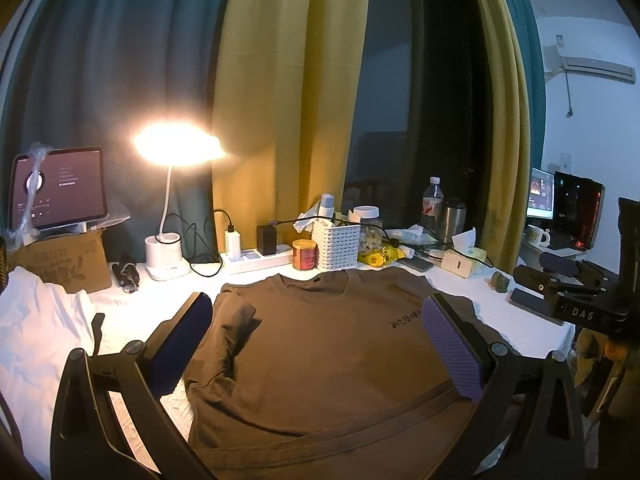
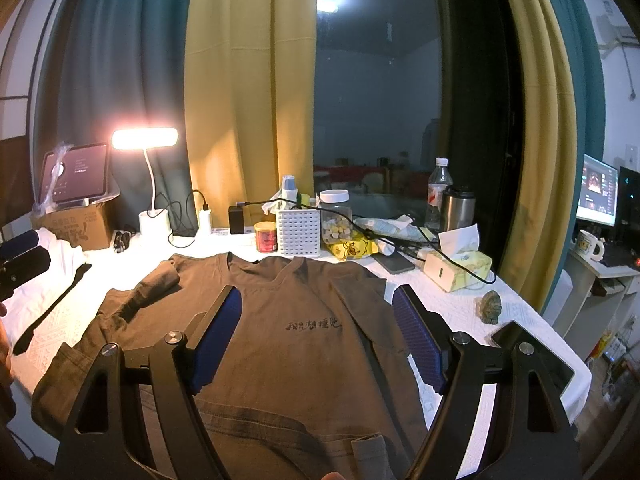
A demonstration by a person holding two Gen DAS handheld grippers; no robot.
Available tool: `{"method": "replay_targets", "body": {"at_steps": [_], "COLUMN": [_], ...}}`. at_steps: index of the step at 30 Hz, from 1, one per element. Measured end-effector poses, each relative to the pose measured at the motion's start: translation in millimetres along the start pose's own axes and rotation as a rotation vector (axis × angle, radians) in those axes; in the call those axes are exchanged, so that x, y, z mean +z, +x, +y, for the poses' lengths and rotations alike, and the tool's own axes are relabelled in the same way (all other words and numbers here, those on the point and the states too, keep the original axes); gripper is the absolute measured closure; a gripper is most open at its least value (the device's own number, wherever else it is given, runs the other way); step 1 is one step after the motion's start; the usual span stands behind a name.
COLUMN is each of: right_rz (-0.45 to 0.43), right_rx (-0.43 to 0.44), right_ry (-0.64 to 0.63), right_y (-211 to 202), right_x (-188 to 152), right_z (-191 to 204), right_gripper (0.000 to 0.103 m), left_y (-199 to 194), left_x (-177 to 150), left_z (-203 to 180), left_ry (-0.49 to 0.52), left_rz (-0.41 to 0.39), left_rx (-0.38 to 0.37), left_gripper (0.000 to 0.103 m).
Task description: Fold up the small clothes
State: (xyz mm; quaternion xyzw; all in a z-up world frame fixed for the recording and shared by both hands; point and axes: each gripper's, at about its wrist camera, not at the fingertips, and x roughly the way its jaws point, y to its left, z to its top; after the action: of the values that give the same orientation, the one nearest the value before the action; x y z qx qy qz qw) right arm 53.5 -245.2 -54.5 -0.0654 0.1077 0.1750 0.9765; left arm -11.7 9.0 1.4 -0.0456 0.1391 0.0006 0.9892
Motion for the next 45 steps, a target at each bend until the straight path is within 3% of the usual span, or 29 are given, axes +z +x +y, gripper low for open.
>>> {"method": "replay_targets", "body": {"at_steps": [45], "right_rz": [0.007], "right_rx": [0.0], "right_ry": [-0.005], "right_y": [-1.2], "right_x": [-1.2], "right_z": [1.0], "right_gripper": [0.022], "left_y": [-6.4], "left_x": [-2.0], "left_z": [3.4], "left_ry": [-0.03], "left_rz": [-0.01], "left_rx": [-0.019], "left_gripper": [0.001]}}
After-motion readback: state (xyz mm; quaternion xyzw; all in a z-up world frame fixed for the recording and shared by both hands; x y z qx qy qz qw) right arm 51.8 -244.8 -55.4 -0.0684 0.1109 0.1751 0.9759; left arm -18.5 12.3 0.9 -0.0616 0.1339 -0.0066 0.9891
